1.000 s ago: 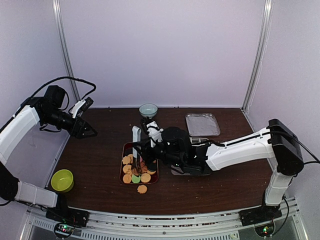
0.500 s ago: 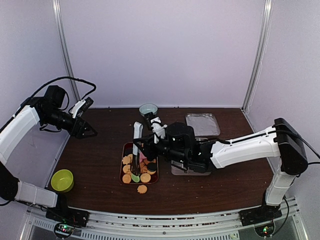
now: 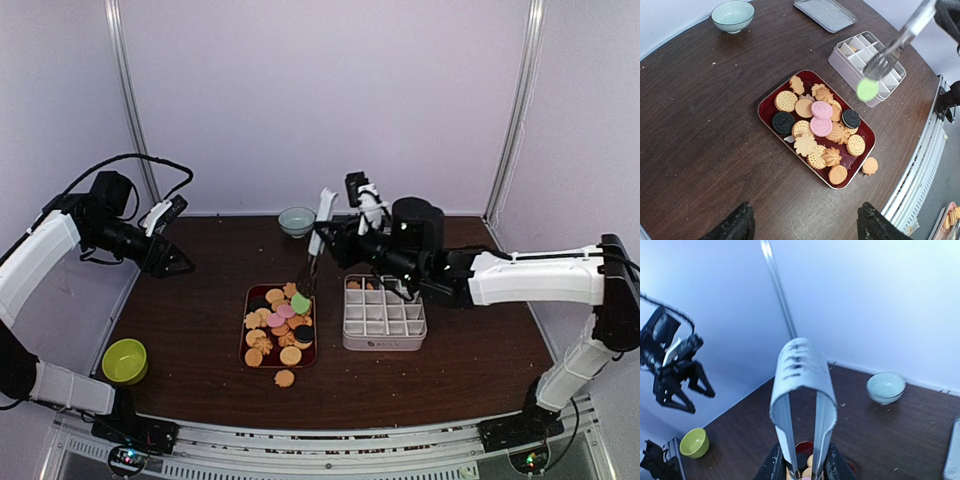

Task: Pack the cookies
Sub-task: Pick up the fake cookies from the plate, then place the fake cookies in the empty pocket of the box.

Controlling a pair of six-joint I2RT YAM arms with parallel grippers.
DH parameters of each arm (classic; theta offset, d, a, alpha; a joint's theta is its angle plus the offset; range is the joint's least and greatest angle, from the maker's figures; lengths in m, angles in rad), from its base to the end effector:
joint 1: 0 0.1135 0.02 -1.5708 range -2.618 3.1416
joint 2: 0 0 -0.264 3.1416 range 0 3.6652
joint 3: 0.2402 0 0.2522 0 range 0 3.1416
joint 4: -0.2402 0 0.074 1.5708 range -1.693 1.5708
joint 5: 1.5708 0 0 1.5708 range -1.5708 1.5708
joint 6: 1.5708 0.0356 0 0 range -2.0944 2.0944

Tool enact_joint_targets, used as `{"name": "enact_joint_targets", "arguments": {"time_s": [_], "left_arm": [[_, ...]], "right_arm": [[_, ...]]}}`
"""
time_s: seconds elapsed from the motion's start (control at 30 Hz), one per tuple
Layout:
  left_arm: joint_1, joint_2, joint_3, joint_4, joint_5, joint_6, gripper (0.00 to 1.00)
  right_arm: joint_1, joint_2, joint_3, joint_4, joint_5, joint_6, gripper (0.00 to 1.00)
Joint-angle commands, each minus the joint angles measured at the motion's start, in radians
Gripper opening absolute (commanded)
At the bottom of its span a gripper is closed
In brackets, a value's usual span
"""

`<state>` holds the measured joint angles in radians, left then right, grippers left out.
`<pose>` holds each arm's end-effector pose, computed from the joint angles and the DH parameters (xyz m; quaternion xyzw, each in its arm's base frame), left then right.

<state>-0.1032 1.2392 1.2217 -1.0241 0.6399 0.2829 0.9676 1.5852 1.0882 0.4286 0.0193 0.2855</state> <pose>0.2284 -0.0450 0.3303 0.2565 0.8834 -0.2801 0.2745 0.2145 0.3101 0.3059 -0.2382 0.6909 0.3945 0.5570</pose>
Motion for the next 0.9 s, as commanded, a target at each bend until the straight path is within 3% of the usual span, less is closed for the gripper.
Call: {"name": "enact_joint_targets", "arguments": {"time_s": [0.0,0.23,0.53,0.87], "left_arm": [[0.007,0.005,0.028,-0.008,0.007,0.007,0.73],[0.007,0.018,0.028,-0.008,0.016,0.001,0.72],[0.008,0.030,0.039,-0.008,0.024,-0.011,0.73],[0.007,0.020,0.039,-0.008,0.023,-0.016,0.73]], "right_arm": [[-0.120,-0.145,-0.055,-0.022,0.040,-0.075,0.00],[-0.267,-0.285,-0.144,-0.119,0.133,-0.186,0.00],[-0.285,-0.266,-0.156,-0.171,0.235,-0.331,0.00],[-0.290,-0.206,-0.100,-0.190,0.189,-0.359,0.00]]}}
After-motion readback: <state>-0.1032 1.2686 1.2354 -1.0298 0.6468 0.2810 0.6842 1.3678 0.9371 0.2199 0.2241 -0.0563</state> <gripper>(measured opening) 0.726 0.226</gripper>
